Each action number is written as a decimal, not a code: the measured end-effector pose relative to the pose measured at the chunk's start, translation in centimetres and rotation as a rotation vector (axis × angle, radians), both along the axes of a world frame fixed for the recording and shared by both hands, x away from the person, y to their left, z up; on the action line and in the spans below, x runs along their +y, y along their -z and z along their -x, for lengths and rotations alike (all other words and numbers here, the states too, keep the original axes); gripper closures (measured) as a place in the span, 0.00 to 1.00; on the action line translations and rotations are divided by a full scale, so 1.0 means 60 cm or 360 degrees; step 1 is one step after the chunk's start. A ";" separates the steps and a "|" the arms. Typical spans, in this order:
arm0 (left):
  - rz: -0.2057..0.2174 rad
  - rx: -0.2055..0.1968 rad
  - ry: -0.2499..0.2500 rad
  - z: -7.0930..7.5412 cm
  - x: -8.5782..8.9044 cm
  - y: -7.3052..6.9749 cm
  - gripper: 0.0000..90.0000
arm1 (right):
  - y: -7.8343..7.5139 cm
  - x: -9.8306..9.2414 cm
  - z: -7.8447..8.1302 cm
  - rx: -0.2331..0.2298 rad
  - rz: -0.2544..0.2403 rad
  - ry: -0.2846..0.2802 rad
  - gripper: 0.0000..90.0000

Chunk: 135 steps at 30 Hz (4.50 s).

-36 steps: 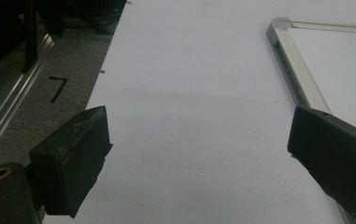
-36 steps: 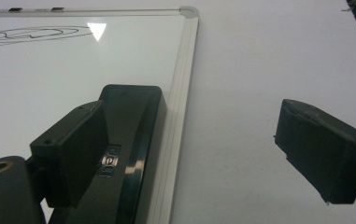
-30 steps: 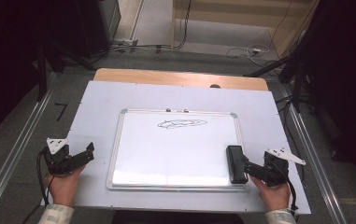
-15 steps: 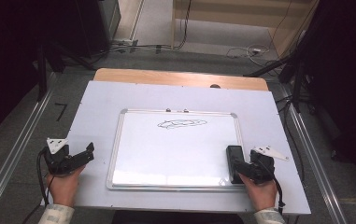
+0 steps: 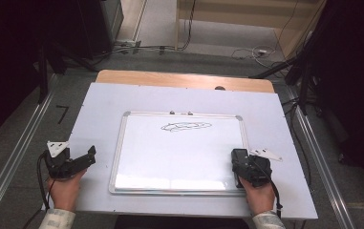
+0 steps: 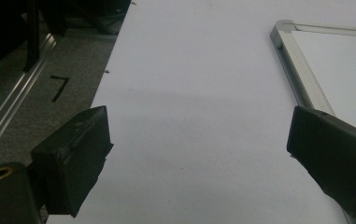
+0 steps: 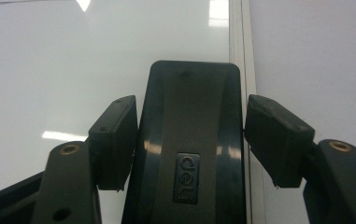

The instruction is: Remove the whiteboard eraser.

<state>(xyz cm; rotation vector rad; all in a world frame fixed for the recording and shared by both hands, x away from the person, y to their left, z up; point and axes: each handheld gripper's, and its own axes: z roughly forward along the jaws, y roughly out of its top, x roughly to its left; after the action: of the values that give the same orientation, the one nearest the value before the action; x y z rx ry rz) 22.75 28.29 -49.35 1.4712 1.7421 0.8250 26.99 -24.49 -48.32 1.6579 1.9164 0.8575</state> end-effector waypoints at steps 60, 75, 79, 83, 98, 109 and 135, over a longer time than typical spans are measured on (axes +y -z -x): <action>0.0013 0.0015 -0.0005 -0.002 0.001 0.003 0.08 | 0.010 0.013 -0.013 -0.0007 0.0089 -0.0001 0.41; 0.0016 0.0020 0.0001 -0.002 0.001 0.003 0.08 | 0.010 0.015 -0.012 -0.0002 0.0111 -0.0022 0.42; 0.0026 0.0018 0.0001 -0.002 0.003 0.003 0.08 | 0.009 0.014 -0.011 -0.0010 0.0096 -0.0040 0.42; 0.0030 0.0021 0.0003 -0.001 0.003 0.003 0.08 | 0.007 0.012 -0.011 -0.0031 0.0093 -0.0043 0.43; 0.0039 0.0020 0.0000 -0.001 0.004 0.003 0.08 | 0.011 0.008 -0.015 -0.0008 0.0059 -0.0056 0.42; 0.0046 0.0017 -0.0002 -0.001 0.004 0.003 0.08 | 0.007 0.004 -0.012 -0.0042 0.0039 -0.0068 0.43; 0.0058 0.0017 -0.0013 0.001 0.009 0.004 0.09 | -0.045 0.026 -0.044 -0.0197 0.0048 -0.0186 0.43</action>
<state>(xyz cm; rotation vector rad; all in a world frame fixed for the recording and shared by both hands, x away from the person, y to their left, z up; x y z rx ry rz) 22.70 28.85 -49.61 1.4486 1.7630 0.7869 29.62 -22.90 -45.62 1.4521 1.9459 0.9487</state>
